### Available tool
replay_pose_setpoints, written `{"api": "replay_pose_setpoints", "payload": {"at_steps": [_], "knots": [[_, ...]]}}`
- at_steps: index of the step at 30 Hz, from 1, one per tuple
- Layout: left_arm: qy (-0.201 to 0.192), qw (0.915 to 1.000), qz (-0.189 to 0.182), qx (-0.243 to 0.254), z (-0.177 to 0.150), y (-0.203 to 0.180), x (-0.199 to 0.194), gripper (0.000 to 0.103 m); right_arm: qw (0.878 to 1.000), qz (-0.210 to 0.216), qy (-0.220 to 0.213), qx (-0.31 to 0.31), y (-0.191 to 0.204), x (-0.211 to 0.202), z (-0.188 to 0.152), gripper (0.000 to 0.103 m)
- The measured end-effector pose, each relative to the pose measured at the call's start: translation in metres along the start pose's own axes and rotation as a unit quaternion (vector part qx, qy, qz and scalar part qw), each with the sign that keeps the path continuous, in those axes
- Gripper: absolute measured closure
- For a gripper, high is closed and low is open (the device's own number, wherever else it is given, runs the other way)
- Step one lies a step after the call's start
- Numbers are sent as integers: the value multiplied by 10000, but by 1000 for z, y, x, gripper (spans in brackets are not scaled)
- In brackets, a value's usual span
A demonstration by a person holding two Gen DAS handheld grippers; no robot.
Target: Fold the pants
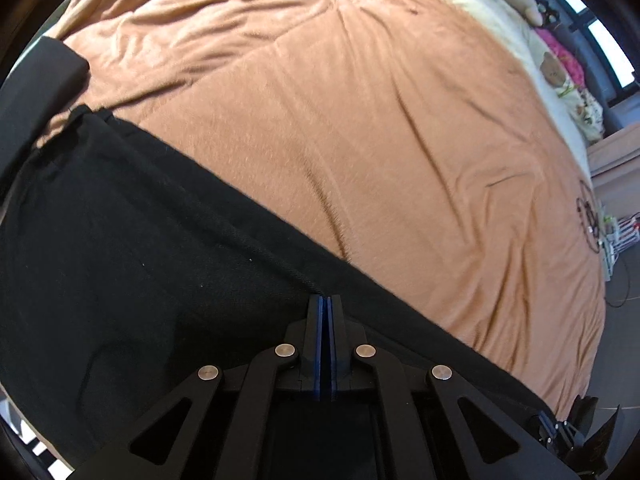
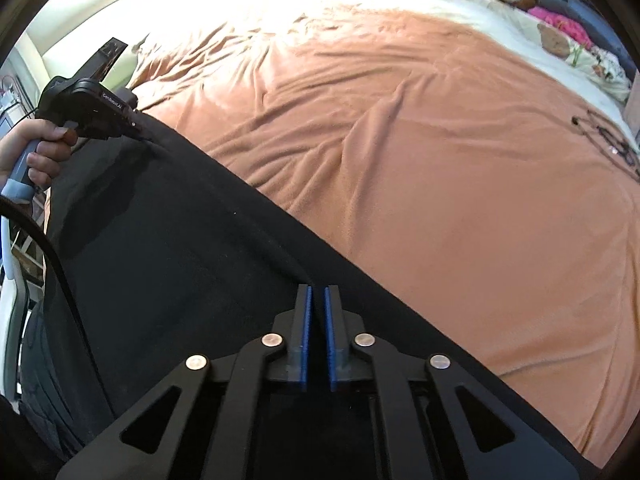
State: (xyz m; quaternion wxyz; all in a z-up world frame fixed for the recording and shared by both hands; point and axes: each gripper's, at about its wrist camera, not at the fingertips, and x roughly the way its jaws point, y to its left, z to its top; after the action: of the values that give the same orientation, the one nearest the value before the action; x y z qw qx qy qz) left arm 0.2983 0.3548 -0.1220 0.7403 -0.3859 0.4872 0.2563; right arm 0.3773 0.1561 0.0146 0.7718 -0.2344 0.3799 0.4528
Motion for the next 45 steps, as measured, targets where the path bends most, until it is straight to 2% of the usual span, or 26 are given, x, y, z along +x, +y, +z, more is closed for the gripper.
{"api": "replay_pose_setpoints", "payload": {"at_steps": [4,8,10,12,18,22,24,26,27,28,29,34,45], "knots": [[-87,9999,-120,-14,10,-5,-5,101,9994,-300,-94,-119,11,-7,4,103],[-79,9998,-166,16,13,-8,0,101,9991,-411,-129,-31,14,-7,4,103],[-59,9999,-161,2,16,-16,14,101,9989,-450,-139,18,15,-5,6,103],[-40,9998,-179,-21,24,-25,27,101,9987,-494,-131,55,15,-1,7,103],[30,9997,-211,-125,27,-18,47,101,9979,-627,11,144,13,18,9,103],[-14,9996,-282,-64,28,-17,52,95,9964,-799,108,251,10,35,9,103],[3,9994,-341,25,29,-18,49,92,9955,-846,185,384,8,43,8,103],[8,9993,-364,131,28,-17,43,78,9946,-878,122,539,7,41,8,100],[-26,9992,-366,166,27,-15,38,64,9942,-858,88,638,7,37,8,99],[-104,9991,-367,198,25,-12,31,54,9939,-833,74,723,7,34,8,98],[-190,9989,-365,237,23,-10,25,52,9933,-819,54,808,6,30,7,98],[-345,9974,-514,379,10,4,2,51,9916,-756,-146,1035,13,6,1,98],[-738,9918,-538,895,-35,36,-47,51,9885,-836,-391,1196,52,-41,-32,98]]}}
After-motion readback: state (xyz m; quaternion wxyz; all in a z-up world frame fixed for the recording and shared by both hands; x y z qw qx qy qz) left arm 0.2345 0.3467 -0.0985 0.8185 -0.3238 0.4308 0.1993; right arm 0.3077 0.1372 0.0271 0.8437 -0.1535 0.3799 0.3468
